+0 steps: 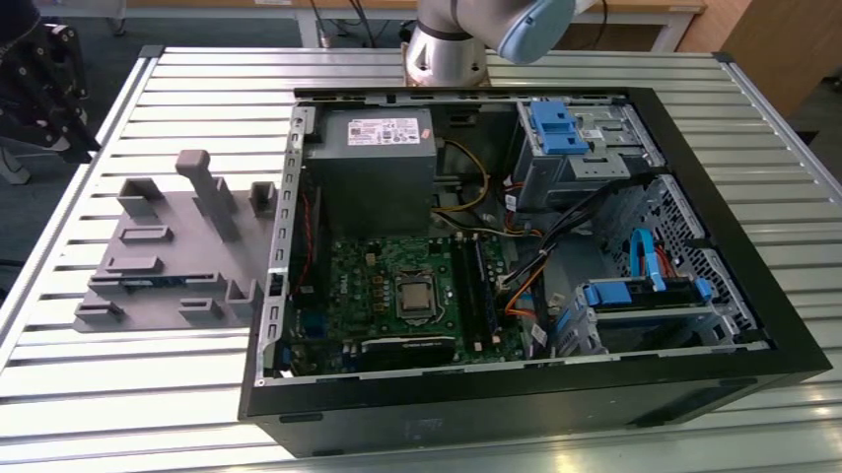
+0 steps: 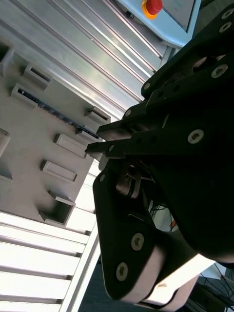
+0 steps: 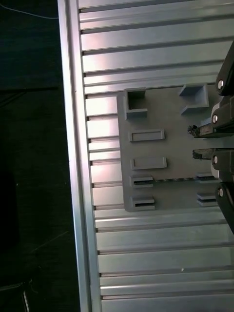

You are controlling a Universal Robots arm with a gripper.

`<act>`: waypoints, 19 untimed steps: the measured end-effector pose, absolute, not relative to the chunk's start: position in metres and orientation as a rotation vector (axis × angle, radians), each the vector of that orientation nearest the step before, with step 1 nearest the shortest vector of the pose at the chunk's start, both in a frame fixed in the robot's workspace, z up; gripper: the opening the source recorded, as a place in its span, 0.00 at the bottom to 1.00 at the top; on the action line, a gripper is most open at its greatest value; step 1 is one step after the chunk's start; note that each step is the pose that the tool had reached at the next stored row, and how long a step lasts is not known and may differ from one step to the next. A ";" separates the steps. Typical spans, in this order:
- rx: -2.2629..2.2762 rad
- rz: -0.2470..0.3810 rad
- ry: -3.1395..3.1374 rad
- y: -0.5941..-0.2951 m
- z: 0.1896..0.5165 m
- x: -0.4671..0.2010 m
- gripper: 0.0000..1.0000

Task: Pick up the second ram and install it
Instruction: 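Pick up the second ram and move it above second insertion slot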

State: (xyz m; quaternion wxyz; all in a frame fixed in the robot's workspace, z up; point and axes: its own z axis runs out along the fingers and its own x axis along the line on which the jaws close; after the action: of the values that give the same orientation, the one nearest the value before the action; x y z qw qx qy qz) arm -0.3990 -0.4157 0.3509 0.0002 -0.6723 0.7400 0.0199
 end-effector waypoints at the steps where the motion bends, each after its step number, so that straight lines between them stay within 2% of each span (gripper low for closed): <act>1: -2.112 0.063 2.324 -0.416 0.350 -0.400 0.24; 19: -2.113 0.063 2.323 -0.419 0.326 -0.406 0.24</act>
State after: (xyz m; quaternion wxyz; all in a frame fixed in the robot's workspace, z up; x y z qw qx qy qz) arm -0.4058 -0.4193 0.3255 0.0001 -0.6728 0.7396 0.0199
